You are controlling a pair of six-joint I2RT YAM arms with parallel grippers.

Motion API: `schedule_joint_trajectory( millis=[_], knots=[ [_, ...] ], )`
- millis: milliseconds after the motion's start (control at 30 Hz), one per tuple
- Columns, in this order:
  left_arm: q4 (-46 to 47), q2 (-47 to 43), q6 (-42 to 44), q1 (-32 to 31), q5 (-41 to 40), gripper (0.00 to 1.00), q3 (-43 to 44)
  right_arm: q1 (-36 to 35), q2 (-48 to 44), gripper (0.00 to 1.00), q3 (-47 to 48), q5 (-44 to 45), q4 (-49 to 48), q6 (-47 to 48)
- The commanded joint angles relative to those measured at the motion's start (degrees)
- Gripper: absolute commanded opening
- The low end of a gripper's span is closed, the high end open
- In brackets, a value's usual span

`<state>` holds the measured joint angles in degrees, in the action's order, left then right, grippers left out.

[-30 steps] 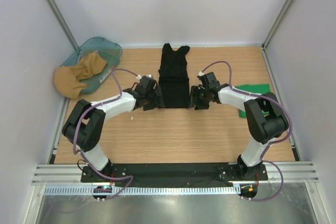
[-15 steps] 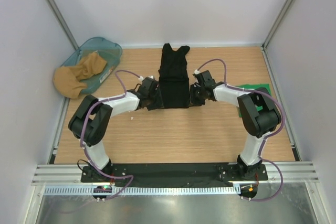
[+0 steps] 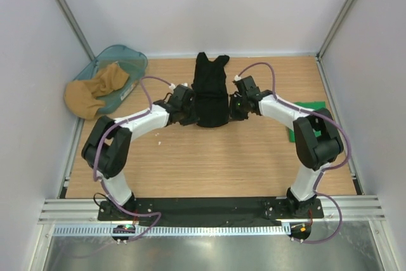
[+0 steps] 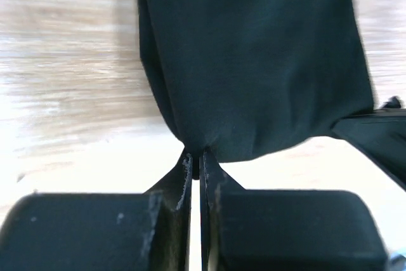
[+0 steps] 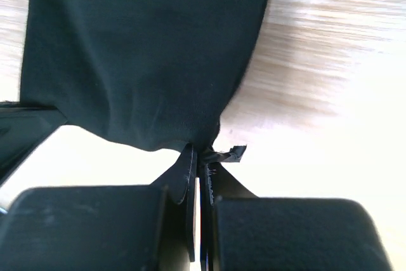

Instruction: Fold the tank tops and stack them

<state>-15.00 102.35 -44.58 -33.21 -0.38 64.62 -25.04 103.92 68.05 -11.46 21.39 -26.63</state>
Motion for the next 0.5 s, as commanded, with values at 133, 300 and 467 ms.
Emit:
schedule_joint_trajectory(
  millis=[133, 300, 467],
  knots=[
    [-3.5, -14.8, -2.2, -4.1, -2.3, 0.00, -6.3, -1.2, -16.2, 0.01, -8.7, 2.8, 5.3, -1.0],
    [-2.1, -18.2, -6.2, -11.8, -5.5, 0.00, -15.6, -4.0, -24.4, 0.01, -18.7, 3.5, 5.5, -2.7],
    [-3.1, -24.5, -11.0, -19.5, -9.3, 0.00, -20.6, -8.2, -35.8, 0.01, -24.1, 5.2, 11.0, -4.7]
  ],
)
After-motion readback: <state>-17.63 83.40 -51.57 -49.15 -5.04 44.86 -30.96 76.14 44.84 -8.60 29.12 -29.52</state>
